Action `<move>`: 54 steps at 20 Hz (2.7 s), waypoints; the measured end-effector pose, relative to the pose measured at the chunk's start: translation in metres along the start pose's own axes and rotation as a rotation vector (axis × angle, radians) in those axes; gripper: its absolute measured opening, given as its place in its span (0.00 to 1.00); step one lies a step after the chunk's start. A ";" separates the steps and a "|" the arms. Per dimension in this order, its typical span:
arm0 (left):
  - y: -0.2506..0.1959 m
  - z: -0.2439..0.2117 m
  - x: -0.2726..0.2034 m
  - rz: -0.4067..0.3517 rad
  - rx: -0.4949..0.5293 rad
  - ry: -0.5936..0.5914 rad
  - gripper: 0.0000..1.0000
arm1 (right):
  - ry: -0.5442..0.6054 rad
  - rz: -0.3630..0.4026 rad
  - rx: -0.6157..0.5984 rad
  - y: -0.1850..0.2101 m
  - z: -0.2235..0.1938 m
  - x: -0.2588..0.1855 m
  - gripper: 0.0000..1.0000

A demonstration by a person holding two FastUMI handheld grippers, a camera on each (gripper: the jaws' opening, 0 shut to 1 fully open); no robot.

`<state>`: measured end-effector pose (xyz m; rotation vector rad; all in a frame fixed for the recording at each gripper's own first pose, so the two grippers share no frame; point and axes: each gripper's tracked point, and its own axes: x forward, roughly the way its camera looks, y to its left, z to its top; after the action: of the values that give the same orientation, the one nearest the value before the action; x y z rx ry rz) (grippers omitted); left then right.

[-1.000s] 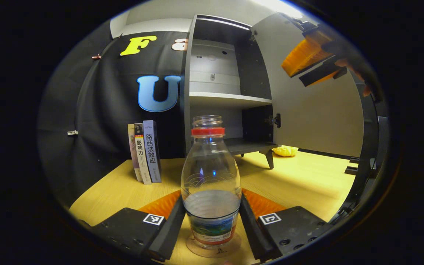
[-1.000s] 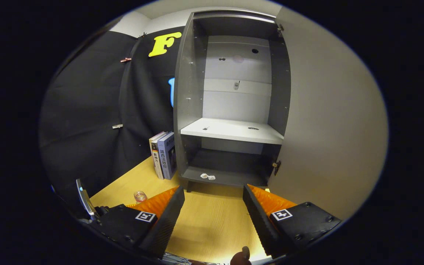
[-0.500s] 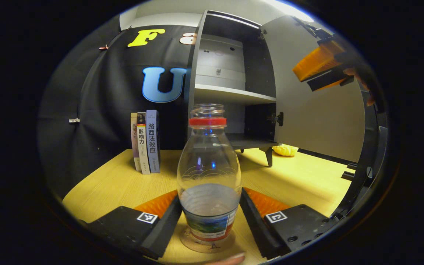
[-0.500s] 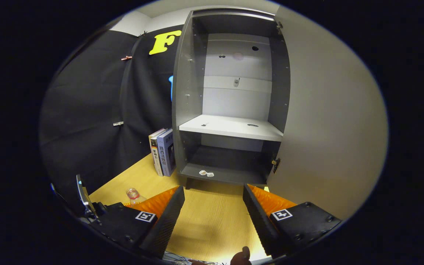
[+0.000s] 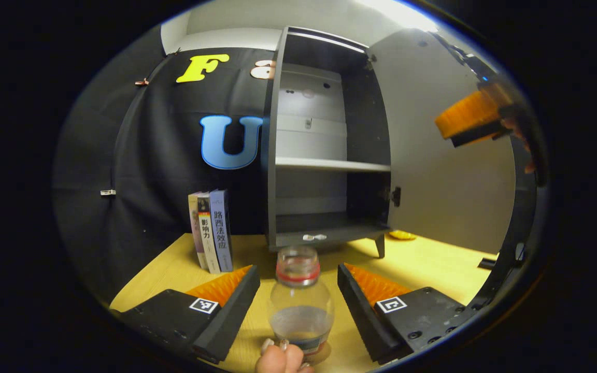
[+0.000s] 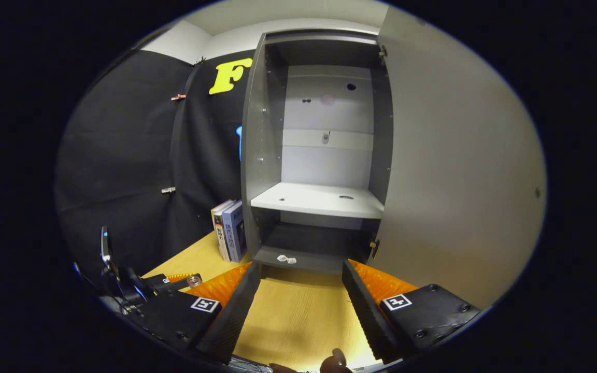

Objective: Open the cabinet door with the right hand, grasp the bottle in the cabinet with the left hand and place it on the coaster, then close the cabinet door with the right hand.

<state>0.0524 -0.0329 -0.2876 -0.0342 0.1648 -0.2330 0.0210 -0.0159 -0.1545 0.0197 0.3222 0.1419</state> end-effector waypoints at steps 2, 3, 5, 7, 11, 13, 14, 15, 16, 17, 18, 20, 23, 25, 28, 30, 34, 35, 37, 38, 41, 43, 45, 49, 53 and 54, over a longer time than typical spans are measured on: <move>-0.003 0.038 -0.001 -0.013 -0.011 -0.031 0.95 | -0.035 -0.029 -0.014 -0.014 0.016 -0.016 0.98; -0.008 0.056 -0.001 -0.025 -0.009 -0.042 0.95 | -0.043 -0.050 -0.020 -0.020 0.021 -0.024 0.98; -0.021 0.085 -0.006 -0.054 0.007 -0.041 0.95 | -0.053 -0.079 -0.022 -0.030 0.031 -0.044 0.98; -0.040 0.108 -0.013 -0.087 0.032 -0.038 0.93 | -0.082 -0.115 -0.014 -0.044 0.043 -0.062 0.98; -0.098 0.137 -0.024 -0.213 0.046 -0.002 0.90 | -0.142 -0.220 0.028 -0.080 0.060 -0.101 0.98; -0.126 0.151 -0.025 -0.247 0.037 -0.013 0.87 | -0.154 -0.263 0.048 -0.096 0.062 -0.123 0.94; -0.142 0.155 -0.024 -0.270 0.034 -0.014 0.90 | -0.158 -0.274 0.056 -0.102 0.064 -0.135 0.94; -0.156 0.158 -0.023 -0.292 0.032 -0.019 0.90 | -0.162 -0.286 0.065 -0.109 0.064 -0.148 0.94; -0.168 0.162 -0.019 -0.316 0.026 -0.024 0.90 | -0.167 -0.306 0.073 -0.117 0.065 -0.159 0.94; -0.182 0.163 -0.018 -0.346 0.022 -0.023 0.87 | -0.171 -0.333 0.078 -0.130 0.065 -0.168 0.98; -0.195 0.165 -0.017 -0.378 0.022 -0.021 0.87 | -0.174 -0.362 0.078 -0.143 0.065 -0.176 0.94; -0.216 0.170 -0.012 -0.420 0.038 -0.027 0.87 | -0.191 -0.408 0.063 -0.168 0.068 -0.187 0.98; -0.240 0.179 -0.007 -0.457 0.057 -0.050 0.90 | -0.232 -0.448 0.061 -0.203 0.082 -0.199 0.94; -0.251 0.183 -0.004 -0.466 0.046 -0.049 0.89 | -0.233 -0.424 0.067 -0.216 0.085 -0.189 0.94; -0.256 0.188 0.004 -0.460 0.036 -0.052 0.90 | -0.231 -0.377 0.024 -0.225 0.089 -0.172 0.98; -0.255 0.188 0.009 -0.441 0.038 -0.053 0.90 | -0.225 -0.317 0.009 -0.216 0.092 -0.161 0.98; -0.246 0.189 0.023 -0.400 0.017 -0.044 0.90 | -0.203 -0.238 0.001 -0.209 0.089 -0.157 0.94; -0.243 0.190 0.026 -0.389 0.010 -0.044 0.90 | -0.199 -0.221 0.007 -0.205 0.090 -0.150 0.94; -0.235 0.192 0.032 -0.363 0.014 -0.044 0.90 | -0.192 -0.166 0.031 -0.192 0.089 -0.147 0.94; -0.230 0.193 0.033 -0.350 0.025 -0.044 0.90 | -0.185 -0.130 0.043 -0.182 0.087 -0.146 0.93; -0.214 0.189 0.031 -0.310 0.056 -0.028 0.90 | -0.177 -0.025 0.073 -0.155 0.088 -0.132 0.94; -0.200 0.188 0.026 -0.276 0.054 -0.025 0.90 | -0.167 0.042 0.070 -0.135 0.088 -0.123 0.94; -0.183 0.189 0.020 -0.234 0.042 -0.021 0.90 | -0.170 0.100 0.055 -0.111 0.093 -0.108 0.94; -0.142 0.191 0.002 -0.129 0.025 -0.009 0.90 | -0.178 0.216 0.094 -0.066 0.094 -0.080 0.94; -0.094 0.196 -0.023 0.011 0.017 -0.013 0.87 | -0.179 0.314 0.105 -0.021 0.102 -0.033 0.94; -0.084 0.198 -0.031 0.046 0.020 -0.015 0.90 | -0.186 0.323 0.077 -0.011 0.105 -0.025 0.95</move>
<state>0.0364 -0.1040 -0.0831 -0.0126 0.1477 -0.1887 0.0320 -0.0302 -0.0472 0.1605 0.1368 0.4453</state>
